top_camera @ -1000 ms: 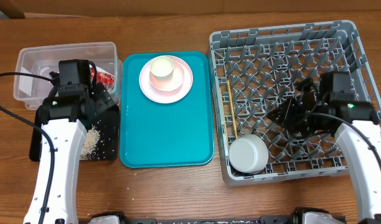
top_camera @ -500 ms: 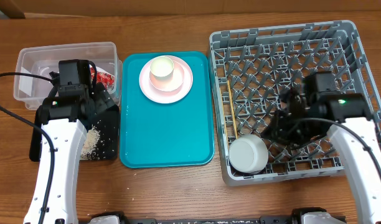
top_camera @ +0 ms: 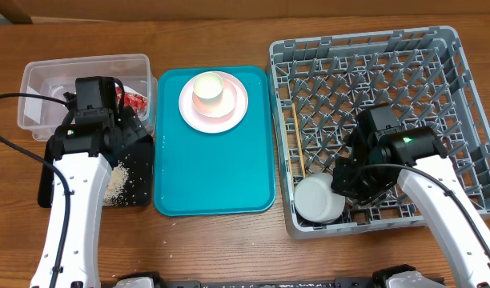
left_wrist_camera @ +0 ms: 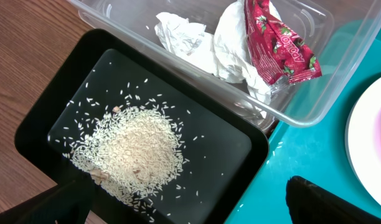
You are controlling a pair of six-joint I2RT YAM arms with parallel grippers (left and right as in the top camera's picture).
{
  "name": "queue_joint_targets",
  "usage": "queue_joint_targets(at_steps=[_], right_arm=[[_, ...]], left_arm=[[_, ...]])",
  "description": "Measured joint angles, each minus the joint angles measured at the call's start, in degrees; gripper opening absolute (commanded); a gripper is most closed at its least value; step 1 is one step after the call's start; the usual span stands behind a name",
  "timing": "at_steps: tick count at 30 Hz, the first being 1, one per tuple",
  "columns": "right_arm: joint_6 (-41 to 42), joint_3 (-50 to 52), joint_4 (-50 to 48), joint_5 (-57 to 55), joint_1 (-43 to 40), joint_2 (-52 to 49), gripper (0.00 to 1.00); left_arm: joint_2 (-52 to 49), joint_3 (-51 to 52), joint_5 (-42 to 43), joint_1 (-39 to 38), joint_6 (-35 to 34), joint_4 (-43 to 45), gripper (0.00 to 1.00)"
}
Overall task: Sort waste into correct bins and load items into the dishwasher
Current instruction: 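Open the right gripper, release the bowl, and withdraw upward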
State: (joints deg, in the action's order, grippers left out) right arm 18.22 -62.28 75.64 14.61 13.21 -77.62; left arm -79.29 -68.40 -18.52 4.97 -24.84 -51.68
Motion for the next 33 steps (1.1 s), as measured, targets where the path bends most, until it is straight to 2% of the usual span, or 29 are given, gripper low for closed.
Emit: queue_joint_targets(at_steps=[4,12,18,24,33], right_arm=[[1.7,0.0,-1.1,-2.6,0.0,0.0,0.09],[-0.7,0.0,-4.2,11.7,0.1,0.0,0.08],[-1.7,0.8,-4.6,13.6,2.6,0.0,0.08],[-0.5,3.6,-4.2,9.4,5.7,0.0,0.08],[2.7,1.2,2.0,-3.6,4.5,0.0,0.08]], left_arm=[[0.0,0.0,0.0,0.0,0.0,0.0,1.0],[0.0,0.0,0.0,0.0,0.0,0.0,1.0],[0.0,0.0,0.0,0.0,0.0,0.0,1.0],[0.0,0.0,0.0,0.0,0.0,0.0,1.0],[0.0,0.0,0.0,0.0,0.0,0.0,1.0]])
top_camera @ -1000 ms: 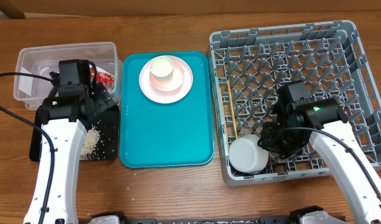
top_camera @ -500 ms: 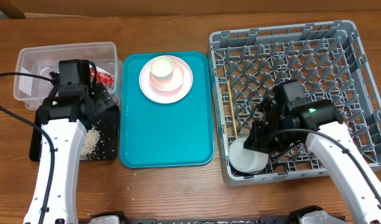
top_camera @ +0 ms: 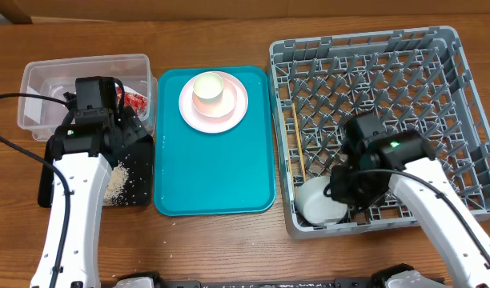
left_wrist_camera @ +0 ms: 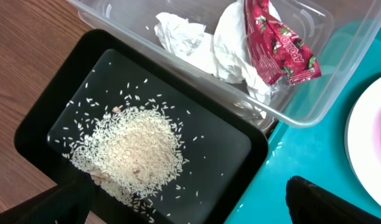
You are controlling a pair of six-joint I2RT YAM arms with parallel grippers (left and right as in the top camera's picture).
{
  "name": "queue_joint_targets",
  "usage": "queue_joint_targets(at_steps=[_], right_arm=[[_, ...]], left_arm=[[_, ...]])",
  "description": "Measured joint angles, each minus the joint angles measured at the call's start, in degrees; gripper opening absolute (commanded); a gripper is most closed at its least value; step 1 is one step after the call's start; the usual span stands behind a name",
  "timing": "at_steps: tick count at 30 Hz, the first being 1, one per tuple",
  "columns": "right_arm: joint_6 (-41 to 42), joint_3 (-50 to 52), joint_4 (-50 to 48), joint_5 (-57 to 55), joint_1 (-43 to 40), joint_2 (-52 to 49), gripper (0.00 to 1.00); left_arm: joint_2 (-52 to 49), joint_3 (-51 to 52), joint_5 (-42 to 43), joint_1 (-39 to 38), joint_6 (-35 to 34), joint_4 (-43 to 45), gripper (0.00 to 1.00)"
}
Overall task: Sort waste into correct bins and load items into the dishwasher
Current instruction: 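Open the right gripper, release the bowl, and withdraw upward, then move the right gripper over the white cup on the pink plate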
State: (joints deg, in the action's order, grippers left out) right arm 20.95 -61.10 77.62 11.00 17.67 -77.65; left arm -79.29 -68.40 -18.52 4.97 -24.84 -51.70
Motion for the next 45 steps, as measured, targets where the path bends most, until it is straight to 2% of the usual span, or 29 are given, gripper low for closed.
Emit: queue_joint_targets(at_steps=[4,7,13,17,20,26,30,35,45], right_arm=[[1.1,-4.1,0.3,-3.4,-0.1,0.0,0.08],[1.3,-5.2,-3.4,-2.1,0.0,0.0,0.09],[1.3,-5.3,-15.3,0.3,4.0,0.0,0.22],[1.4,-5.3,-22.1,-1.1,7.9,-0.1,0.24],[1.3,-5.3,-24.5,-3.7,10.3,-0.9,0.3],[0.8,-5.3,-29.0,-8.7,14.3,-7.0,0.33],[-0.4,-5.3,-32.6,-11.3,15.7,-12.0,0.32],[-1.4,-5.3,-34.8,-13.0,16.1,-16.3,0.22],[2.7,-5.3,-36.9,-14.2,16.0,-16.8,0.09]], left_arm=[[0.0,0.0,0.2,0.0,0.0,0.0,1.0],[0.0,0.0,0.2,0.0,0.0,0.0,1.0],[0.0,0.0,0.2,0.0,0.0,0.0,1.0],[0.0,0.0,0.2,0.0,0.0,0.0,1.0],[0.0,0.0,0.2,0.0,0.0,0.0,1.0],[0.0,0.0,0.2,0.0,0.0,0.0,1.0],[0.0,0.0,0.2,0.0,0.0,0.0,1.0],[0.0,0.0,0.2,0.0,0.0,0.0,1.0],[0.0,0.0,0.2,0.0,0.0,0.0,1.0]])
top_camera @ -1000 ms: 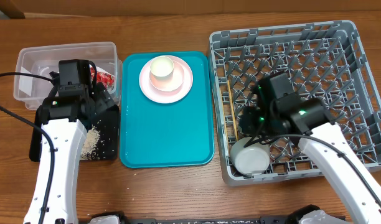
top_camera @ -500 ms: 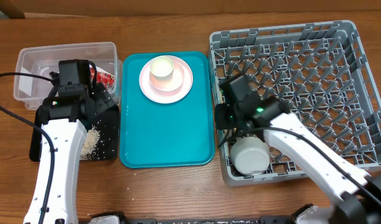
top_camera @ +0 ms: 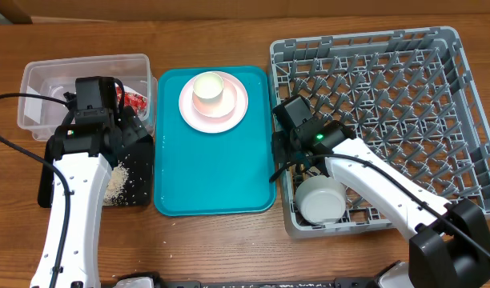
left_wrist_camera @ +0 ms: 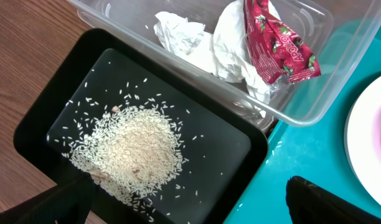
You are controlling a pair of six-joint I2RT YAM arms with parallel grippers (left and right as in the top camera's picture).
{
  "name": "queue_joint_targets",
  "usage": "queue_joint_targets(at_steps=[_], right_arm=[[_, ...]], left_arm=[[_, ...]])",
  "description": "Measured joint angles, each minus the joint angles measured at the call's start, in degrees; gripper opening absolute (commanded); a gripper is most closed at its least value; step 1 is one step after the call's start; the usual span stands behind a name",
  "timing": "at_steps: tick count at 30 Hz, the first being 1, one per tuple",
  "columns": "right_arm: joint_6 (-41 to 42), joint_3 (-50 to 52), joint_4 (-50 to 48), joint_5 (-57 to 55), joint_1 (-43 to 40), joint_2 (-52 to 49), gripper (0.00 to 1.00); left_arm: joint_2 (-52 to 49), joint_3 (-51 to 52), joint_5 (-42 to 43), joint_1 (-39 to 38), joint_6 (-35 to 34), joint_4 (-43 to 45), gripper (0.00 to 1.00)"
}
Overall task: Sort waste into correct bins and load items into the dishwasher
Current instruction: 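Move the right gripper over the white cup on the pink plate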
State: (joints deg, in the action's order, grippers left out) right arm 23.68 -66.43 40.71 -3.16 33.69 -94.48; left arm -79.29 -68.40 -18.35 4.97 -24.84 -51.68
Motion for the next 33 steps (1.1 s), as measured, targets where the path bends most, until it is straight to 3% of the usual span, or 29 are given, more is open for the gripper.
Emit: queue_joint_targets(at_steps=[24,33], right_arm=[[2.3,0.0,-2.1,0.3,-0.2,-0.4,0.09],[2.3,0.0,-2.5,0.5,-0.2,-0.5,0.15]], left_arm=[[0.0,0.0,0.0,0.0,0.0,0.0,1.0],[0.0,0.0,0.0,0.0,0.0,0.0,1.0]])
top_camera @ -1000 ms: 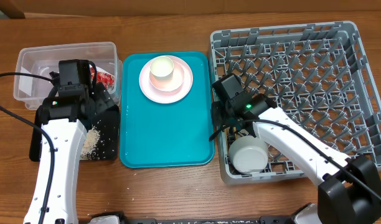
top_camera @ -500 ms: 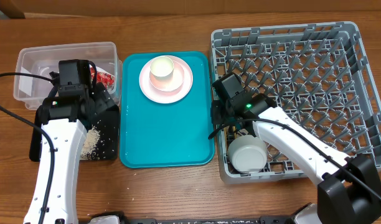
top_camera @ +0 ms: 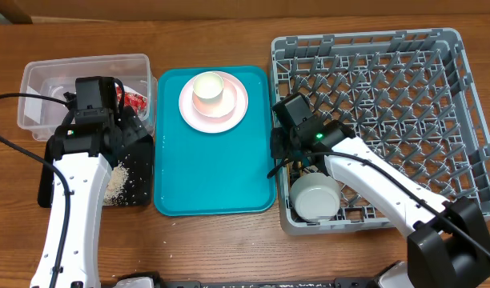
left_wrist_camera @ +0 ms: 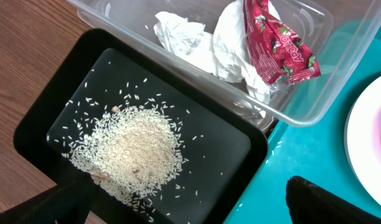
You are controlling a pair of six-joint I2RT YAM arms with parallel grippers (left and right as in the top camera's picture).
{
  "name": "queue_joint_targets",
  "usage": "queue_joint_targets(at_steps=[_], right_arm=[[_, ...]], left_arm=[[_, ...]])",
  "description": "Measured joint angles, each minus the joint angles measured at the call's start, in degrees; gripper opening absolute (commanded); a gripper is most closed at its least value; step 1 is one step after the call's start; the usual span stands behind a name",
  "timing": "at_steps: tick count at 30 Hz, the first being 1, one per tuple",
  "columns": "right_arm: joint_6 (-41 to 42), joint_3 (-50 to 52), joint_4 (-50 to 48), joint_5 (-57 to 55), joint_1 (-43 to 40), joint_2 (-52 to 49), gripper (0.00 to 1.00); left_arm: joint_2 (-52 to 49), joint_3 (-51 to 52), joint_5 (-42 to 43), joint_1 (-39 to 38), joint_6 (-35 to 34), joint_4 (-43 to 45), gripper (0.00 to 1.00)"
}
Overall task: Sort waste into correct bins and load items into the dishwasher
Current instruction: 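Move the right gripper over the white cup on the pink plate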
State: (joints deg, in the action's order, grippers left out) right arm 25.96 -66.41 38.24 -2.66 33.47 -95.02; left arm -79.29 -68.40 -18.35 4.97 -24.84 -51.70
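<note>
A pink cup (top_camera: 207,90) stands on a pink plate (top_camera: 229,112) at the back of the teal tray (top_camera: 213,176). A white bowl (top_camera: 312,198) lies in the front left corner of the grey dish rack (top_camera: 389,64). My right gripper (top_camera: 282,154) is at the rack's left wall, just behind the bowl, and the arm hides its jaws. My left gripper (left_wrist_camera: 184,205) hangs open over a black tray of rice (left_wrist_camera: 128,149). Beside that tray is a clear bin (left_wrist_camera: 302,112) holding crumpled white tissue (left_wrist_camera: 184,40) and a red wrapper (left_wrist_camera: 274,43).
The black rice tray (top_camera: 129,180) and the clear bin (top_camera: 37,80) sit left of the teal tray on the wooden table (top_camera: 229,248). The rack's left wall nearly touches the teal tray. Rows of upright pegs fill the rack.
The dish rack has shifted slightly to the left, and the white bowl with it. My right gripper stays at the rack's left wall. The left arm has not moved.
My right gripper was low in the rack just right of the white bowl, and stayed close to it a second later. Then it was at the rack's left wall behind the bowl. Now the rack sits nearer the teal tray. The left gripper stayed open over the rice.
</note>
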Motion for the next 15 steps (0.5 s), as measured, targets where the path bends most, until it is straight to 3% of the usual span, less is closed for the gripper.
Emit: queue_joint_targets(at_steps=[7,12,15], right_arm=[[-2.3,-1.4,-0.1,-2.3,0.3,0.0,0.21],[-7.7,-11.7,3.5,-3.2,0.3,0.0,0.25],[-10.4,-18.2,3.8,-3.3,0.3,0.0,0.35]], left_arm=[[0.0,0.0,0.0,0.0,0.0,0.0,1.0],[0.0,0.0,0.0,0.0,0.0,0.0,1.0],[0.0,0.0,0.0,0.0,0.0,0.0,1.0]])
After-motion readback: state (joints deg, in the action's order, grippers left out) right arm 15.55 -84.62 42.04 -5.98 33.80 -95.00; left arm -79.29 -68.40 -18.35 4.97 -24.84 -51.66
